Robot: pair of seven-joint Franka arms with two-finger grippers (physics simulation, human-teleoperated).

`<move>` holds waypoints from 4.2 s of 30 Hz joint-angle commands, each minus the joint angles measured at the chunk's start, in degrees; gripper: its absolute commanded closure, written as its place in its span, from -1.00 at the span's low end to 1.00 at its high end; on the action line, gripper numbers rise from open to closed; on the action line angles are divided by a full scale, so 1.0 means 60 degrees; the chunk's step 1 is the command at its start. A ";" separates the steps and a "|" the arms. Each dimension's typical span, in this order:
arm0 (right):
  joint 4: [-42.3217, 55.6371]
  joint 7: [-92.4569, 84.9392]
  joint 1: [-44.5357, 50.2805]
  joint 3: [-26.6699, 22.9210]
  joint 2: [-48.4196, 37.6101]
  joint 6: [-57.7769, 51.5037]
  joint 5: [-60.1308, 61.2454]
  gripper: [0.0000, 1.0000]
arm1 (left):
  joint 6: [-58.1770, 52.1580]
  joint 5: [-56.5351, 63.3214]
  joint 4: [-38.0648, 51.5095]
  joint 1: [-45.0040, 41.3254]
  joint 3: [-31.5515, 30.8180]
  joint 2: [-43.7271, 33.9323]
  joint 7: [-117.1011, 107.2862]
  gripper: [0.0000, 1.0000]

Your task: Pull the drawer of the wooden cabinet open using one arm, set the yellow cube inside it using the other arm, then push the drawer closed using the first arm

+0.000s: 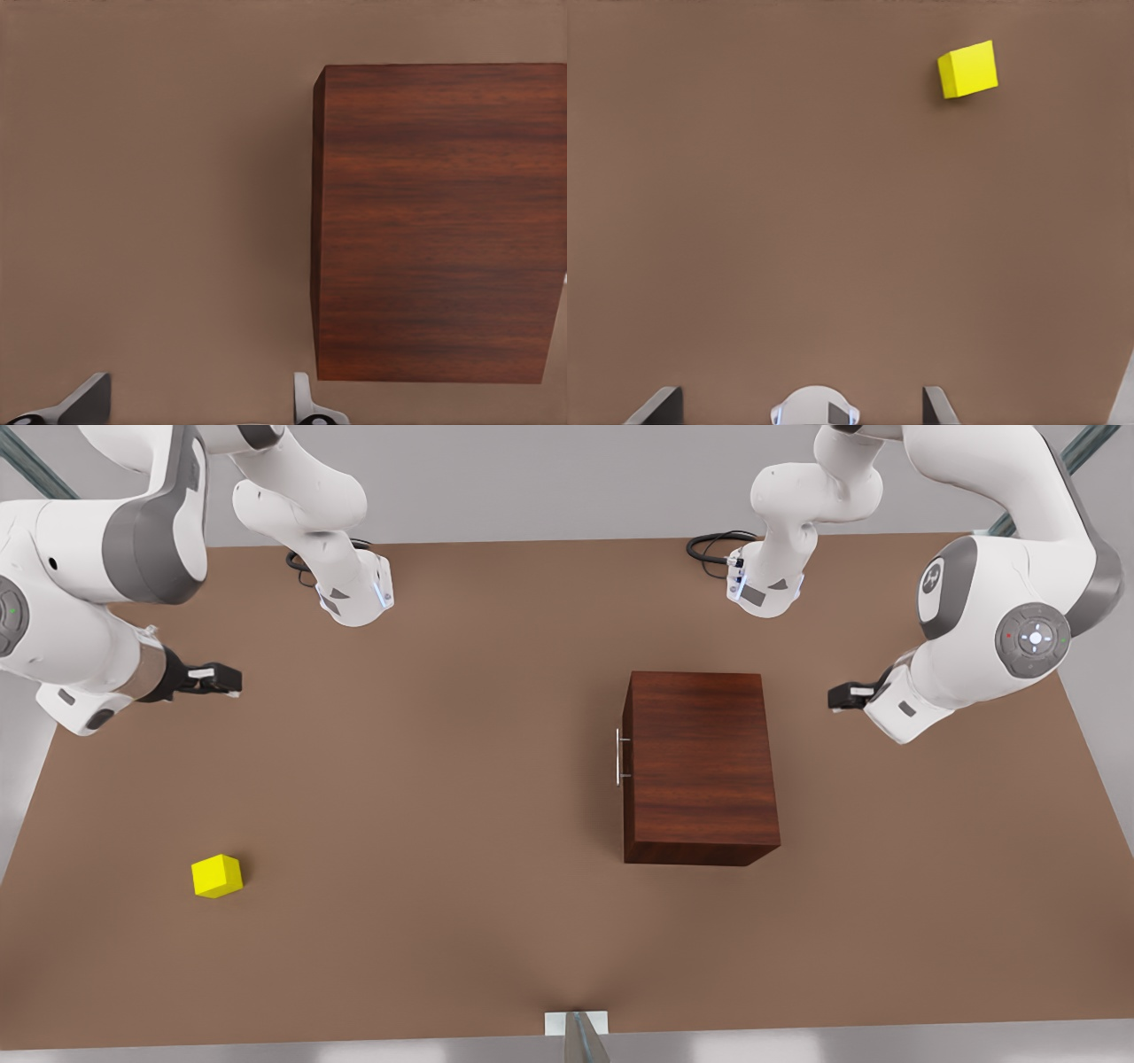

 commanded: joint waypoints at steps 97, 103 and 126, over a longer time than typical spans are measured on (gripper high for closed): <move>-0.0544 -0.7517 -0.2302 -0.0851 0.6805 0.9168 0.0920 -0.26 | 0.2430 0.2061 0.5552 -0.7834 0.0012 0.7695 -0.9490 -0.88; 0.0452 -0.8262 -0.0531 -0.0222 0.6073 0.6751 0.0890 -0.26 | -0.2006 0.1125 0.6094 -0.6299 -0.0017 0.4607 -0.8951 -1.00; 0.1464 -0.8645 0.5124 0.2973 0.5472 0.7996 0.0832 -0.26 | -0.1393 0.0391 0.1421 -0.1095 0.0364 0.0576 0.0003 -1.00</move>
